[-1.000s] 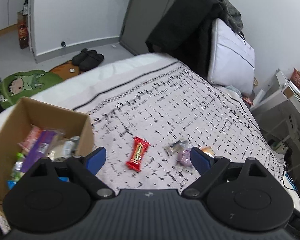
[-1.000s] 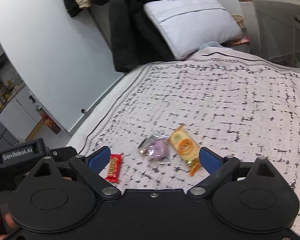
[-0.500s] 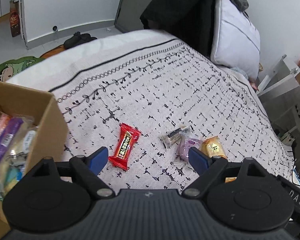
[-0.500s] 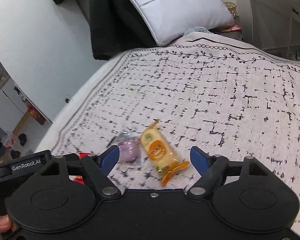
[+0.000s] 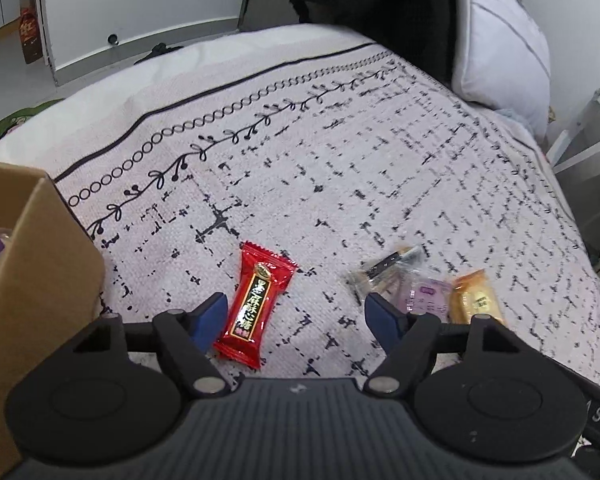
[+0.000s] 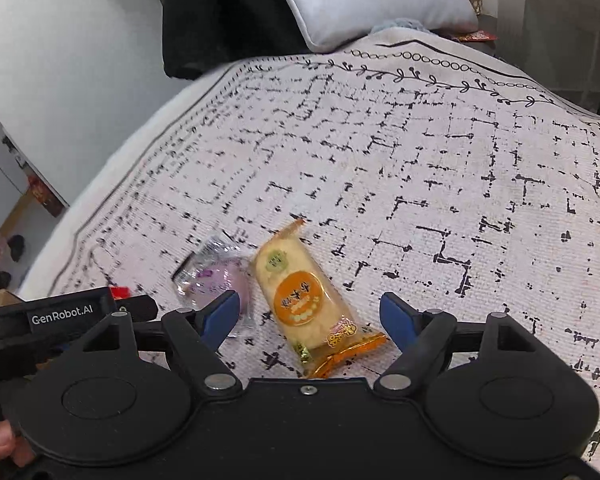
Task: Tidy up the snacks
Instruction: 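Grasp the red candy with the left gripper while the right grasps the yellow cake, then drop the red candy into the box with the left gripper while the right drops the yellow cake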
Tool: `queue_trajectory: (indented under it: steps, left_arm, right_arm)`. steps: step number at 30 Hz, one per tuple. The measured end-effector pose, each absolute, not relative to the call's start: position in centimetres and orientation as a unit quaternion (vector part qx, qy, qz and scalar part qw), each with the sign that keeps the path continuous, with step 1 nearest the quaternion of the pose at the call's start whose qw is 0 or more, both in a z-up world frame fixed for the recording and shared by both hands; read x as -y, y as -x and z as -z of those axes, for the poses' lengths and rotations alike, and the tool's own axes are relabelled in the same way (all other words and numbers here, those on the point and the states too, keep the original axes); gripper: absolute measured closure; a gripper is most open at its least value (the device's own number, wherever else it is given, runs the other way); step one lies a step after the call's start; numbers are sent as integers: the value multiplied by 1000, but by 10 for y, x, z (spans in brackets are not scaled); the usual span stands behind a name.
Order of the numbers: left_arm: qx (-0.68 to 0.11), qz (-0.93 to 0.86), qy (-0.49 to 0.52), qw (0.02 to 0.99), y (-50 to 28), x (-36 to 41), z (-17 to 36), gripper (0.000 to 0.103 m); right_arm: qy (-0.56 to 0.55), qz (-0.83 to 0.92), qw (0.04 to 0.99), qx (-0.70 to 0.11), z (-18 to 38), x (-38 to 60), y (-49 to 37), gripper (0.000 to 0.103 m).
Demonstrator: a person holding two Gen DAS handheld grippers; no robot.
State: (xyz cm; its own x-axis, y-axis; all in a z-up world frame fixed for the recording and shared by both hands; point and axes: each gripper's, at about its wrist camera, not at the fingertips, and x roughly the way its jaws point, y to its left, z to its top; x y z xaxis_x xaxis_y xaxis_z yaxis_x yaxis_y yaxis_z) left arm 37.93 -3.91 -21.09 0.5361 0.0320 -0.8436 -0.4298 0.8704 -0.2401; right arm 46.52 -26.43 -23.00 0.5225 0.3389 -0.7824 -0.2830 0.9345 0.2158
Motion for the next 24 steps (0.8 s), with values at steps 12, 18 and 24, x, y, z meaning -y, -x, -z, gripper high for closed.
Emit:
queue_trajectory:
  steps: [12, 18, 24]
  left_arm:
    - [-483, -159, 204, 837, -379, 36, 222, 83]
    - [-474, -153, 210, 841, -366, 32, 209, 84]
    - [-458, -152, 208, 851, -351, 33, 183, 84]
  right_arm:
    - [20, -183, 873, -451, 237, 250, -460, 66]
    - [9, -189, 876, -443, 226, 254, -455, 68]
    - [-26, -210, 883, -418, 206, 257, -449, 68]
